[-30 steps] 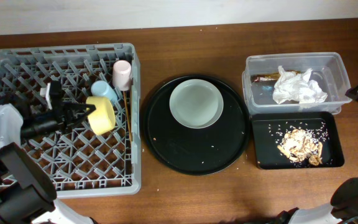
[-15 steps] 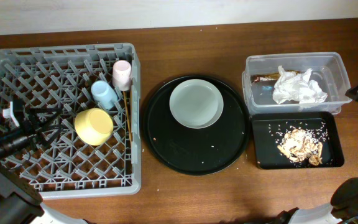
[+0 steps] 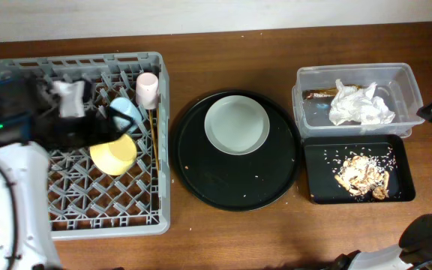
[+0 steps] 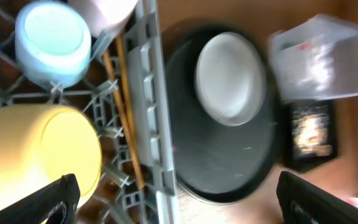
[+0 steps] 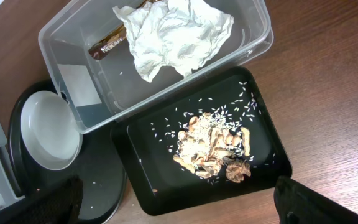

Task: Sort waste into correct bins and load items into the dishwasher rack
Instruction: 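Carry the yellow bowl left and set it in the rack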

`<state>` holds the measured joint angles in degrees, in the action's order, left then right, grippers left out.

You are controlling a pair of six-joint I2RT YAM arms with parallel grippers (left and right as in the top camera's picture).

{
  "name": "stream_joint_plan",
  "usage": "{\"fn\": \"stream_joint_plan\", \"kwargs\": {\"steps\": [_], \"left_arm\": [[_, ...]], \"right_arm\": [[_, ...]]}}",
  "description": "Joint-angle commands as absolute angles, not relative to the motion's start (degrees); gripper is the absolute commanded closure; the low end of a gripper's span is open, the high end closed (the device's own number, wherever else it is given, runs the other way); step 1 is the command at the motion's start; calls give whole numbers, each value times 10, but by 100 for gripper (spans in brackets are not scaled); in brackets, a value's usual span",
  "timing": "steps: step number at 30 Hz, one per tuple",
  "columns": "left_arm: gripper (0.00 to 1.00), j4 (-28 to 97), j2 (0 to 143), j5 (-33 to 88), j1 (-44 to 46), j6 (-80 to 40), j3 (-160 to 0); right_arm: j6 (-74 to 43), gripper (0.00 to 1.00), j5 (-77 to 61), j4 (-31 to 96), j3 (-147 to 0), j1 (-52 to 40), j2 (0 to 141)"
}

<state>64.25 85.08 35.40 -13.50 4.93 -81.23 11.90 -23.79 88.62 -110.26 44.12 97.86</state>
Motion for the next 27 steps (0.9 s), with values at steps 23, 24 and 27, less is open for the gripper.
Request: {"fn": "stream_joint_plan", "kwargs": {"steps": [23,24,27], "left_arm": [[98,649,917,-111,-71,-146,-749],[99,657,917,-101,-76,-145,-759],[96,682,914,-52,-76,-145,-808]], "right_arm": [[115,2,-235,887,-1114,443,979],[115,2,-235,887,-1114,443,979],[115,2,-235,887,-1114,443,979]]}}
